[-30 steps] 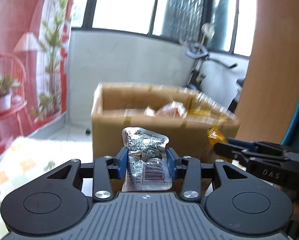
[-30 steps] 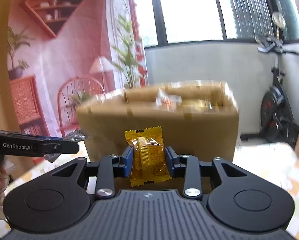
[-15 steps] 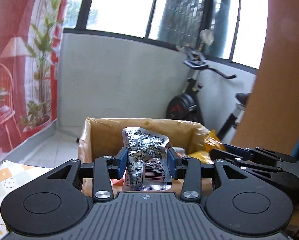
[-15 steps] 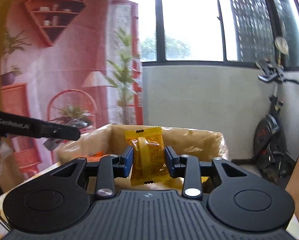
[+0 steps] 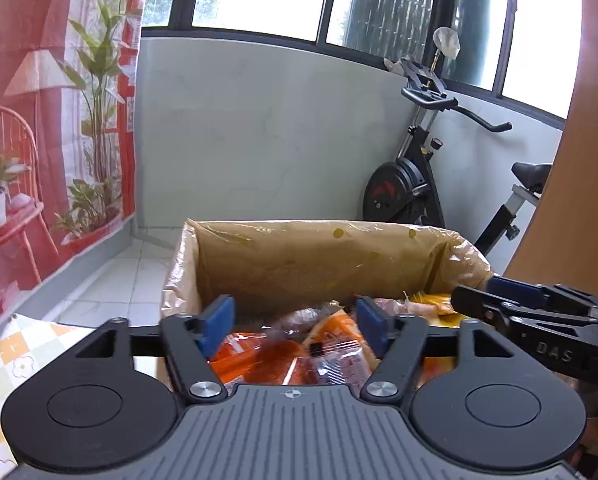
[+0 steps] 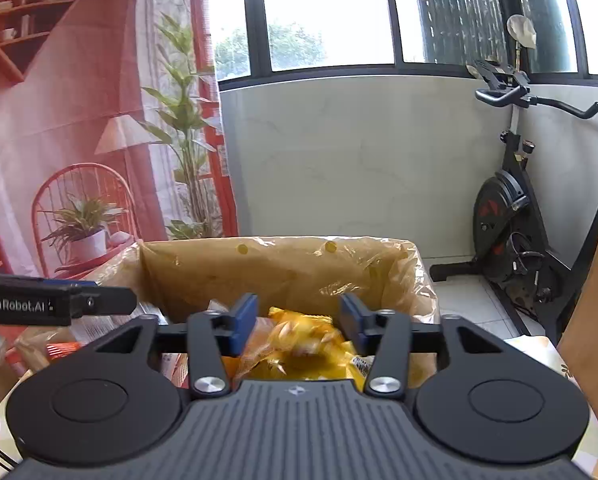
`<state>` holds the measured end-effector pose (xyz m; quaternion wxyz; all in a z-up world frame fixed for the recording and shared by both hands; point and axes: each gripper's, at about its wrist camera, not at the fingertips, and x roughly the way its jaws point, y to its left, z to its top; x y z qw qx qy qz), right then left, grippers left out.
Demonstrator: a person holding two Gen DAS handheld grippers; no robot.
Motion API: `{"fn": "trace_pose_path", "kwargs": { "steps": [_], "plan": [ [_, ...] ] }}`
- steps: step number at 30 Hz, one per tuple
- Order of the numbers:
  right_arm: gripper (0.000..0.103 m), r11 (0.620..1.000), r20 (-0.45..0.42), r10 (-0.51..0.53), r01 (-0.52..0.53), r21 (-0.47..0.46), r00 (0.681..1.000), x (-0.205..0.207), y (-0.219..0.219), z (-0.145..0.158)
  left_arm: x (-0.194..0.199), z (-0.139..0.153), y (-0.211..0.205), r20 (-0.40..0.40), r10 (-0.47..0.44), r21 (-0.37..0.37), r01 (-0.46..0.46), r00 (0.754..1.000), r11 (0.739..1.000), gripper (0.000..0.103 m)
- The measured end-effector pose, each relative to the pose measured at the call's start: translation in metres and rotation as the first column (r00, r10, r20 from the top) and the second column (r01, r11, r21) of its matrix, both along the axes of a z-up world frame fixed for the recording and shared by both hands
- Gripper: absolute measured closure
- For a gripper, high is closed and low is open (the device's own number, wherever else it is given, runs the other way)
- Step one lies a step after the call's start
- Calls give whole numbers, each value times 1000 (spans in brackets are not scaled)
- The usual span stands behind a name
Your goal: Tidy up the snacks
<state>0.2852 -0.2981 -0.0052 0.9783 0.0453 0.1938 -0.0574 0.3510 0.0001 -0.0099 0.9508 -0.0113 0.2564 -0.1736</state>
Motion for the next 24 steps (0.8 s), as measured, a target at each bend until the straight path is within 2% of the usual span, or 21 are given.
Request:
{"fn": "trace_pose_path", "kwargs": {
  "steps": [4, 6, 7, 10, 12, 15, 18, 24],
  "plan": [
    [37, 1000, 0, 0, 0, -3, 1000, -10, 0, 1, -8, 7, 2, 11, 10, 27, -10, 1000, 1000, 23],
    [26, 1000, 12, -1, 1, 14, 1000, -17, -1, 3, -13, 11, 6, 25, 11, 24, -12, 1000, 1000, 17],
    [24, 1000, 21, -3, 3, 22, 1000, -21, -2, 5, -15, 13, 8, 30, 9, 19, -9, 1000, 1000, 15],
    [18, 999, 40, -2, 0, 45, 999, -33, -1, 12, -25, 19, 13, 39, 4, 13, -5, 999, 1000, 15],
    [10, 998, 49, 3, -6, 59, 999, -40, 0, 17, -34, 23, 15, 48, 15, 27, -16, 999, 999, 14],
    [4, 997, 62, 17, -21, 71, 998, -51, 6, 22, -48, 29, 17, 75, 41, 51, -45, 996, 998, 14],
    [0, 998, 75, 19, -24, 60, 997, -62, 16, 28, -64, 34, 23, 97, 56, 47, -61, 994, 997, 13],
    [0, 998, 105, 38, -43, 44, 994, -87, 38, 37, -95, 42, 35, 122, 98, 54, -106, 988, 993, 13]
  ]
}}
